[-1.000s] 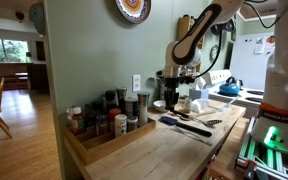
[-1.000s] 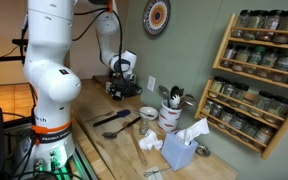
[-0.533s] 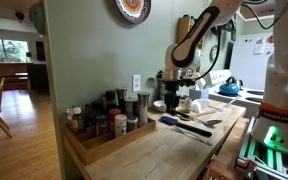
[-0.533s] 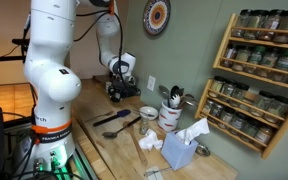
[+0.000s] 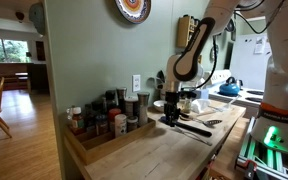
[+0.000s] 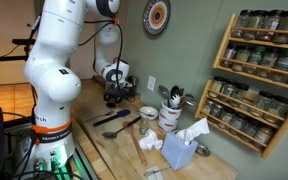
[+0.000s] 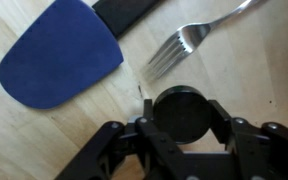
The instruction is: Remove the lid from the glass jar on the table
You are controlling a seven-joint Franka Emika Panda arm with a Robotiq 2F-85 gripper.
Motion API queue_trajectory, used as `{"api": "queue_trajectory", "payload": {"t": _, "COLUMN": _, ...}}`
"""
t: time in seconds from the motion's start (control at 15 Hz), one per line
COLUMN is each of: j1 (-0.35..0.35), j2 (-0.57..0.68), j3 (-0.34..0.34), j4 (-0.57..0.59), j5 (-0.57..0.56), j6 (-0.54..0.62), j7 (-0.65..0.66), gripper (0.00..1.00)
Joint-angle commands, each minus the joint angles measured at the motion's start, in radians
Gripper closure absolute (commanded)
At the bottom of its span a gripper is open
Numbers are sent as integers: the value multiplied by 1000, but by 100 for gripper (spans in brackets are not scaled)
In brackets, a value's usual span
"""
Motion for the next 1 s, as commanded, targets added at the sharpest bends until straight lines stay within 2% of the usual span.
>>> {"api": "queue_trajectory", "payload": {"t": 0.0, "j1": -37, "j2": 63, "j3": 37, "j4": -1, "j5": -55, "j6": 91, "j7": 40, "gripper": 69}}
{"api": "queue_trajectory", "payload": {"t": 0.4, "j1": -72, "j2": 130, "j3": 35, "j4": 38, "j5": -187, "j6": 129, "j7": 141, "gripper": 69}}
{"api": "queue_trajectory", "payload": {"t": 0.67, "j1": -70, "j2": 162, "j3": 15, "j4": 75, "j5": -274, "j6": 124, "j7": 220, "gripper": 69}}
{"api": "queue_trajectory", "payload": {"t": 0.93, "j1": -89, "j2": 179, "j3": 38, "j4": 95, "j5": -317, "j6": 121, "j7": 267, "gripper": 69}}
